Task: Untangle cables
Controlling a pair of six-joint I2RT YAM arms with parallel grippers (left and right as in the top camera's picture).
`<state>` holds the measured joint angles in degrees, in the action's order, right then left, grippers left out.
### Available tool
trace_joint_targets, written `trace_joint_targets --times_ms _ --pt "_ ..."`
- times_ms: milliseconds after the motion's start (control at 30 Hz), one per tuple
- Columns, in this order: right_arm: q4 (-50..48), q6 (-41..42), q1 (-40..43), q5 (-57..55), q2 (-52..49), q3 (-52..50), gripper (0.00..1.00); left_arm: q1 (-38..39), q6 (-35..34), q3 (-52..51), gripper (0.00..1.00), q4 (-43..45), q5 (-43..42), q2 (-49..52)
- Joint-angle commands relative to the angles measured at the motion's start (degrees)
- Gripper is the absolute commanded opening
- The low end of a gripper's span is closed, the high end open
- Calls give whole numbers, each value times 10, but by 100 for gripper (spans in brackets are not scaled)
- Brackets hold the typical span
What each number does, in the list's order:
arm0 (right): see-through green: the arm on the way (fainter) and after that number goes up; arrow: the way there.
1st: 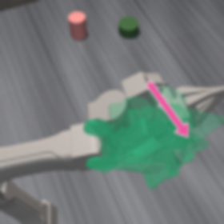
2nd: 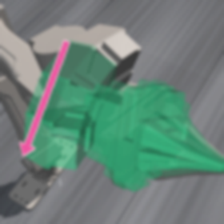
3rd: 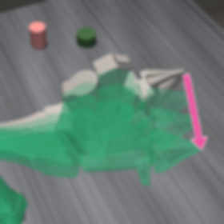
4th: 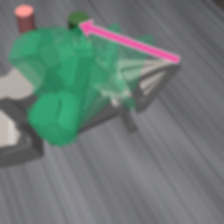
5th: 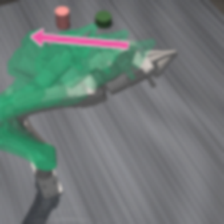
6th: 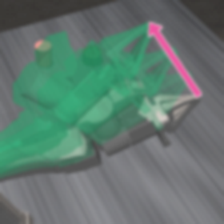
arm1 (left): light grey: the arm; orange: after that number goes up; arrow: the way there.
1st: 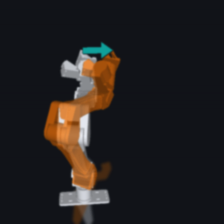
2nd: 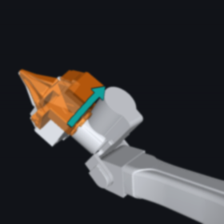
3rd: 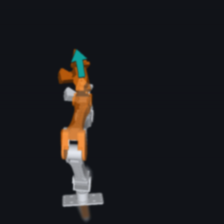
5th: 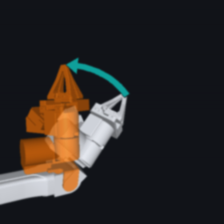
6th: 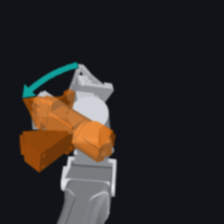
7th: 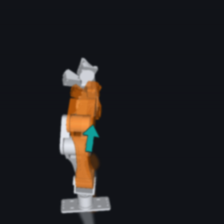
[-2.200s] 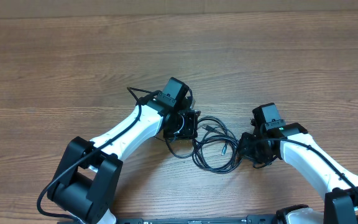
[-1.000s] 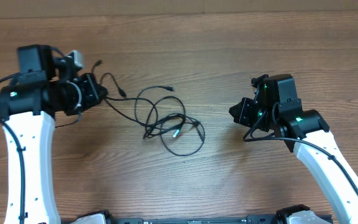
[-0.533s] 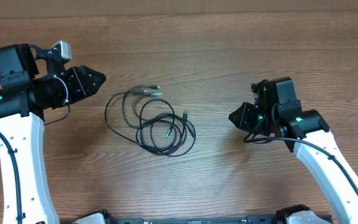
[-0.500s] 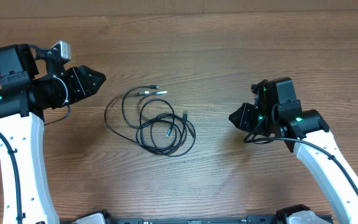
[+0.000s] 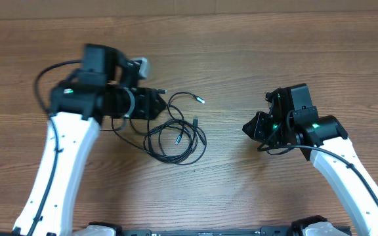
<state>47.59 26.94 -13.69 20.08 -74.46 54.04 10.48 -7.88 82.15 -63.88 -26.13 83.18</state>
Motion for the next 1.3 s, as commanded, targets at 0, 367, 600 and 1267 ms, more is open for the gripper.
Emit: trace_joint_targets --times_ms 0,367,600,1267 --pt "2 -4 -1 -6 12 12 18 68 10 1 50 -17 90 50" --pt "12 -4 -1 -20 12 12 18 182 10 1 47 -33 104 237" --pt "12 -4 -1 -20 12 12 18 205 10 1 46 -18 107 325" --pt "14 -4 -1 -20 12 12 18 229 -18 -7 38 48 147 348"
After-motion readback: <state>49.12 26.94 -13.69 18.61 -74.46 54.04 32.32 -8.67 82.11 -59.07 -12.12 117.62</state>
